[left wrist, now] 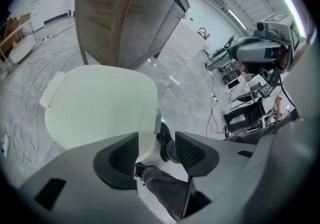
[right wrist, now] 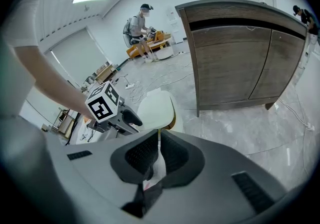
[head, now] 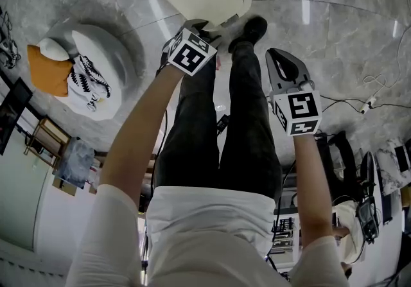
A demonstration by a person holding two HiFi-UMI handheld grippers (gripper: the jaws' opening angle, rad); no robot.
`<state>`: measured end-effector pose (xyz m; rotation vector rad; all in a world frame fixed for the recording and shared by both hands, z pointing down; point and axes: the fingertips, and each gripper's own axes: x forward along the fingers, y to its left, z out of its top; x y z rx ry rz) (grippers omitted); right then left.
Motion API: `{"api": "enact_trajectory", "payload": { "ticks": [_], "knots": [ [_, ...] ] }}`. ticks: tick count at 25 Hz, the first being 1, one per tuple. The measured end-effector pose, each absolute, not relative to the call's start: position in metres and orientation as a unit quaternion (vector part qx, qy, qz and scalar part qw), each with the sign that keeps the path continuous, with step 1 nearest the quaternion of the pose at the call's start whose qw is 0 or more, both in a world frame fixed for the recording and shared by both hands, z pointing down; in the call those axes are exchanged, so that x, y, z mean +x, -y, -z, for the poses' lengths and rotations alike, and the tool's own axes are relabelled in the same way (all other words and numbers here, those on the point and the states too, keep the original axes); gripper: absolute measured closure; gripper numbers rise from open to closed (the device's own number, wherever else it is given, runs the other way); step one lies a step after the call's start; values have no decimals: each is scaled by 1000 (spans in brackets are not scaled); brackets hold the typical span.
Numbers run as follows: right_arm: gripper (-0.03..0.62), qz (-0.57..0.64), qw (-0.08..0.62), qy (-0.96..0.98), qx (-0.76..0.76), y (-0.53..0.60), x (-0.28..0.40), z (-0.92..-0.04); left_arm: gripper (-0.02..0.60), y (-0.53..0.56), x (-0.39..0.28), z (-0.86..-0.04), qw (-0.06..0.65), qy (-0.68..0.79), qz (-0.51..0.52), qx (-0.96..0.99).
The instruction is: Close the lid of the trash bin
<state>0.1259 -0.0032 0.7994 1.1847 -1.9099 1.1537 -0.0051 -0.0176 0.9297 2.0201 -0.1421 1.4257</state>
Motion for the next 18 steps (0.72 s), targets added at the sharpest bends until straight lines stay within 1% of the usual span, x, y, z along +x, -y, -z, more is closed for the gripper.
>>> {"api": "enact_trajectory", "payload": {
  "ticks": [13, 18],
  "knots": [
    [559, -442, 303, 713, 452, 2, 146, -814, 353, 6, -1, -967, 338, 51, -575, 743],
    [559, -443, 300, 712, 454, 0, 147, -815, 348, 5, -1, -975, 331, 50, -586, 738]
  ]
}}
